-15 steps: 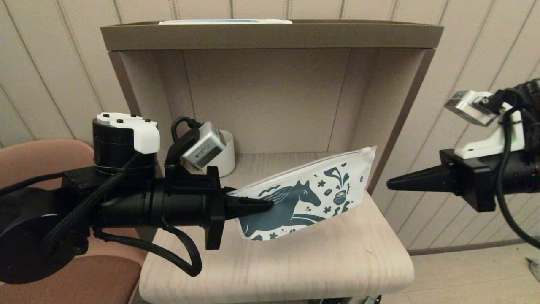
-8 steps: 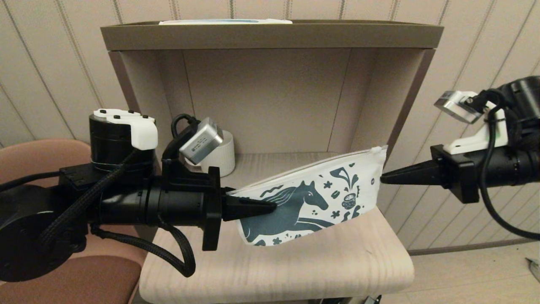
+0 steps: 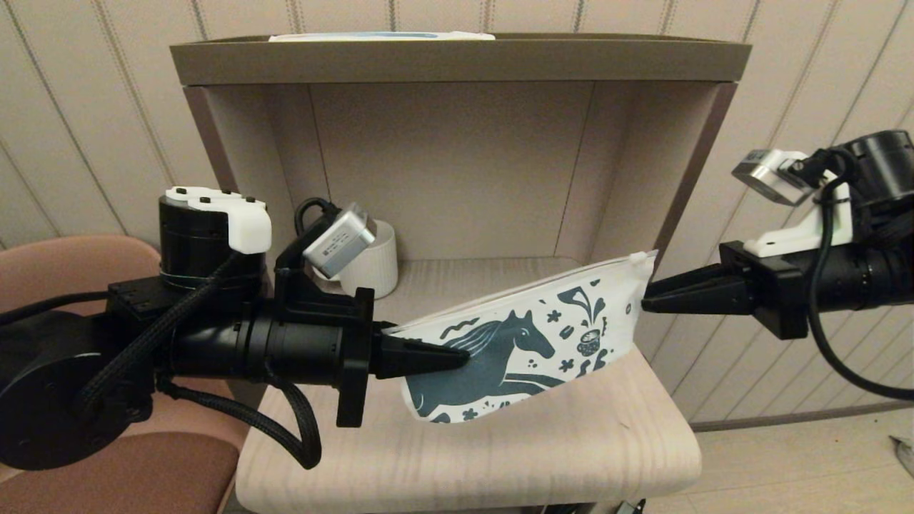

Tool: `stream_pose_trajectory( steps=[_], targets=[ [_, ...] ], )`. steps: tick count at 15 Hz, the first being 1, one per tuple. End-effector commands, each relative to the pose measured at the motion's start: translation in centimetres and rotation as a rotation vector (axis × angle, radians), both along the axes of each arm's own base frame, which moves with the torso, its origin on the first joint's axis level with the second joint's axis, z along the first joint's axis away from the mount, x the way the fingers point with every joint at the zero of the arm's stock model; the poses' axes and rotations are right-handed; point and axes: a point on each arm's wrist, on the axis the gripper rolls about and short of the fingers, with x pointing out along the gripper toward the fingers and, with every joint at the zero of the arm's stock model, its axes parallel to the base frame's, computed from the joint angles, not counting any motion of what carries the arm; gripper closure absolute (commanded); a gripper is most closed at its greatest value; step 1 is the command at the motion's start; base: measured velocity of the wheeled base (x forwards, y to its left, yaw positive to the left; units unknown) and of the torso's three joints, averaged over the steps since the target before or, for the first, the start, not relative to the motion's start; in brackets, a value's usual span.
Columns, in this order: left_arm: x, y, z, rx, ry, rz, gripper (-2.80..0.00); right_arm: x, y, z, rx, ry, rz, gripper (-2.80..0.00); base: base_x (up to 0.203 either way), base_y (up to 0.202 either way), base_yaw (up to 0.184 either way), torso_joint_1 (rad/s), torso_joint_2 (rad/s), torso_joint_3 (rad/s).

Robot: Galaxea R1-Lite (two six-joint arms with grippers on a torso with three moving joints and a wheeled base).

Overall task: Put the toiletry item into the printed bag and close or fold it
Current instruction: Hand it to the other hand

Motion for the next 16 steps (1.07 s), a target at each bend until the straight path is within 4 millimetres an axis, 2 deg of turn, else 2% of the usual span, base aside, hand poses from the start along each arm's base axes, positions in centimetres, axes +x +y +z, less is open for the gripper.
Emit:
stream_pose_trajectory(
  steps=[1, 4, 6, 9, 13, 16],
  targets=[
    [0.5, 0.1, -0.3, 0.002, 0.008, 0.004, 0.0, -0.1, -0.3, 0.0, 0.003, -0.002, -0.004, -2.8, 0.0, 0.0, 0.0, 0.0, 0.0, 0.0],
    [1.7, 0.8, -0.3, -0.008, 0.022, 0.008, 0.0, -0.4, -1.4, 0.5, 0.018, -0.027, -0.029, -2.8, 0.0, 0.0, 0.0, 0.0, 0.0, 0.0],
    [1.9, 1.0, -0.1, -0.015, 0.039, -0.006, 0.0, -0.1, -1.3, 0.4, 0.024, -0.022, -0.018, -2.8, 0.0, 0.0, 0.0, 0.0, 0.0, 0.0],
    [1.9, 0.9, 0.0, -0.015, 0.06, -0.033, 0.0, 0.6, 0.0, -0.3, 0.068, 0.002, 0.076, -2.8, 0.0, 0.0, 0.0, 0.0, 0.0, 0.0],
    [1.9, 0.9, 0.3, -0.03, 0.105, -0.071, 0.0, 2.5, 2.3, -2.1, 0.104, 0.003, 0.191, -2.8, 0.0, 0.0, 0.0, 0.0, 0.0, 0.0],
    [1.9, 0.8, 0.5, -0.041, 0.127, -0.103, 0.0, 2.6, 2.6, -2.2, 0.106, 0.003, 0.206, -2.8, 0.0, 0.0, 0.0, 0.0, 0.0, 0.0]
  ],
)
